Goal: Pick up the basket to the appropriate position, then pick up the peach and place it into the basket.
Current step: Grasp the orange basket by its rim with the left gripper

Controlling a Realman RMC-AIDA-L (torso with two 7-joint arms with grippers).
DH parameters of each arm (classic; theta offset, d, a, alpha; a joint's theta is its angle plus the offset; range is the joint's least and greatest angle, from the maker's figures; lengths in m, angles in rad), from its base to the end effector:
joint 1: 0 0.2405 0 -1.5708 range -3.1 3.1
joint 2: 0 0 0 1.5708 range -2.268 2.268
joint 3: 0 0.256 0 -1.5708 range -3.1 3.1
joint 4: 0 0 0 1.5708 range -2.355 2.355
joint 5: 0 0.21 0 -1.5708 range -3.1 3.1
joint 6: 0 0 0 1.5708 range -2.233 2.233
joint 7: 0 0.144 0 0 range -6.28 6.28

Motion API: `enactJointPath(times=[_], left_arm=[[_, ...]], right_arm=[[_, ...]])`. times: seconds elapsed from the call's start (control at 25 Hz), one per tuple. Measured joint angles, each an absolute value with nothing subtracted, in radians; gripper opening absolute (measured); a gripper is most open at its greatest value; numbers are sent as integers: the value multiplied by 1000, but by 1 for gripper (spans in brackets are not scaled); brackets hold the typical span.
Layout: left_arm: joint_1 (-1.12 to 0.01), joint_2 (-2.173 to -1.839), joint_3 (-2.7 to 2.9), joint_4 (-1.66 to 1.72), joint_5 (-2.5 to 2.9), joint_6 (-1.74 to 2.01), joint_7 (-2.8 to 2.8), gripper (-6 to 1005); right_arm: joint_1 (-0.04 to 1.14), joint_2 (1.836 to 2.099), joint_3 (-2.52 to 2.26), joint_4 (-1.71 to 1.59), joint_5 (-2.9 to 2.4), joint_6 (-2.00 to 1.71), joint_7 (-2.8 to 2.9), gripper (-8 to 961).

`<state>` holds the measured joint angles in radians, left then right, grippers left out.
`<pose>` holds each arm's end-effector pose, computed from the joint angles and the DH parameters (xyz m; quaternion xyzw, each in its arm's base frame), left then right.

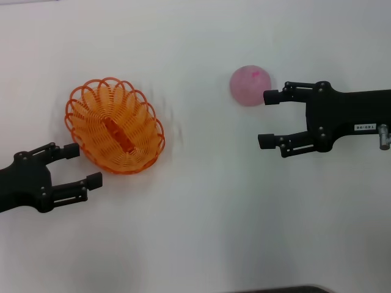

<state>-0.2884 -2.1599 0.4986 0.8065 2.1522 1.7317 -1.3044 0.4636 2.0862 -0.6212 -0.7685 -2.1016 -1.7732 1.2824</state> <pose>-0.3190 0.2438 0.0069 -0.9210 -0.2699 -0.2371 0.1506 0.2710 0.2946 0.0168 -0.9572 0.1501 0.2315 0.0873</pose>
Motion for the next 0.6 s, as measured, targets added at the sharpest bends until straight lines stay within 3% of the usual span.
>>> enactJointPath(times=[0.6], left_arm=[[-288, -2160, 498, 808, 2152, 1732, -1305, 872]], right_arm=[[467, 2086, -627, -765, -2102, -1773, 1282, 947]])
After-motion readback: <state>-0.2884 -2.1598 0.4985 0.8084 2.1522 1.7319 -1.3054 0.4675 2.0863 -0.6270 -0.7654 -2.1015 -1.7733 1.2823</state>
